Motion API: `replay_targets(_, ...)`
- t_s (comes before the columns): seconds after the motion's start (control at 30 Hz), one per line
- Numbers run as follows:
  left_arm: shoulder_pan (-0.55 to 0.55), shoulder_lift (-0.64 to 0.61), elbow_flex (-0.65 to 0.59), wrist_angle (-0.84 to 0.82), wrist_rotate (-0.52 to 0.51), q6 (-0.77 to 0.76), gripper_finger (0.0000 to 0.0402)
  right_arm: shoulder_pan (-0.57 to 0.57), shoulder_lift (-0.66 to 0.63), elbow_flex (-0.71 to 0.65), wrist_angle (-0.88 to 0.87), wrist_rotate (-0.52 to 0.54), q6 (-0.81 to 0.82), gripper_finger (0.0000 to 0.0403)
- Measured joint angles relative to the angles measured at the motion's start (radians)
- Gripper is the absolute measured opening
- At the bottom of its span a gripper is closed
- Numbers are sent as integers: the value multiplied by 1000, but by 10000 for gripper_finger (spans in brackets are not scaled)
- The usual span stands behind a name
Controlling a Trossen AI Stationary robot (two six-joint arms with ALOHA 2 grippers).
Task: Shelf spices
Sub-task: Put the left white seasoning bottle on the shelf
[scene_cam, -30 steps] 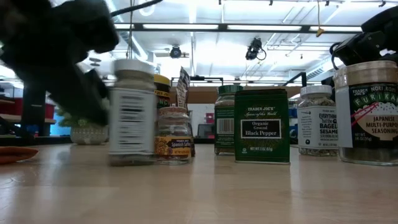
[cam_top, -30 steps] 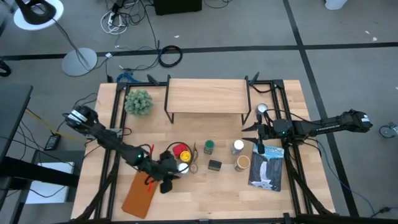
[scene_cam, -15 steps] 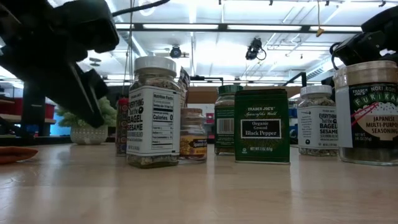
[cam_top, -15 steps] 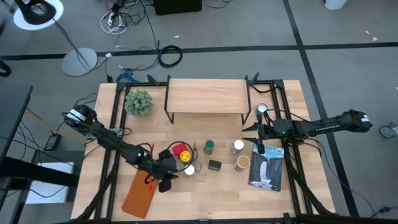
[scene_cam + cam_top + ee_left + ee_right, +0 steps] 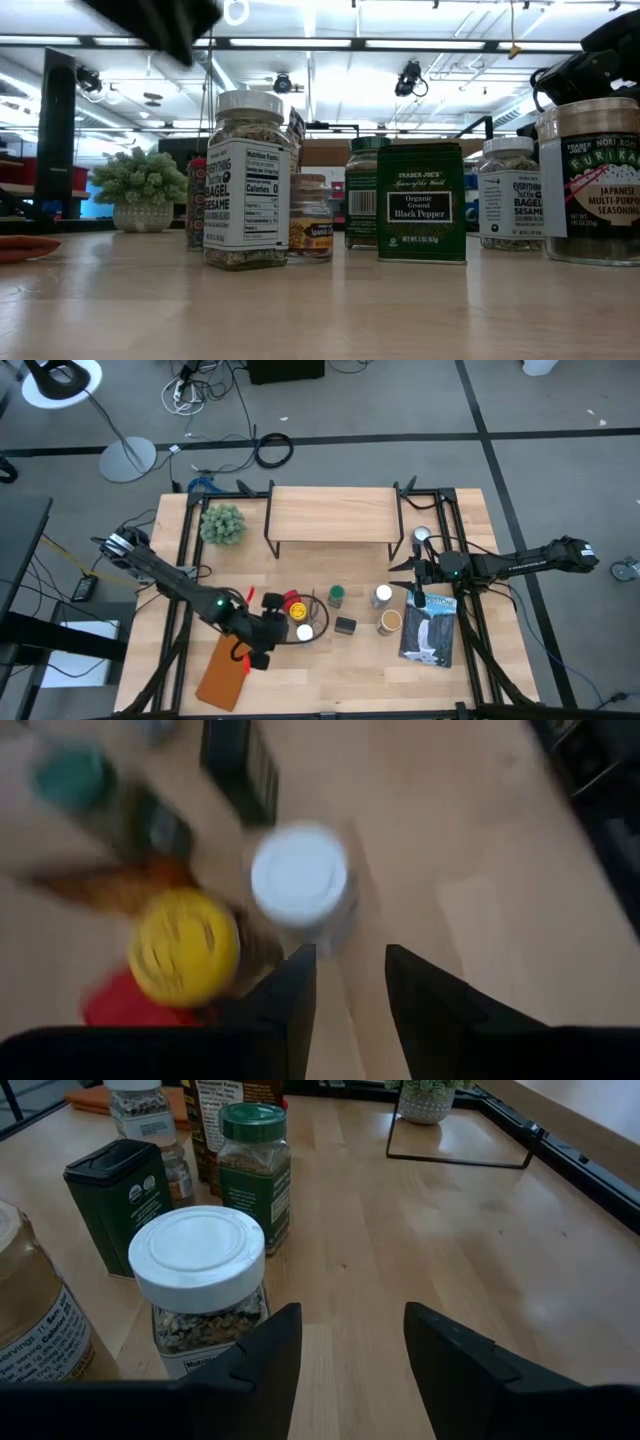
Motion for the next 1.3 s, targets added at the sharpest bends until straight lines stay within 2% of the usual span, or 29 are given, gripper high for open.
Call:
replay_targets(0.2,0,-1,70,15,-10,133,127,0,0,0,0,0,0,176)
replay_targets(0.4,1,3,71,19,-128,154,127,0,0,0,1,0,0,178)
replay_targets(0.47,1,5,71,8,-135,157,130,0,0,0,1,0,0,178)
replay_targets(0.63,0,5,71,12,-133,158,156,0,0,0,1,0,0,177)
replay_targets(1.0,0,5,71,40,-141,148,242,0,0,0,1,0,0,178)
replay_targets(1.13,0,5,70,46,-143,73,250,0,0,0,1,0,0,177)
replay_targets(1.3,3,5,70,59,-173,115,247,0,0,0,1,0,0,178)
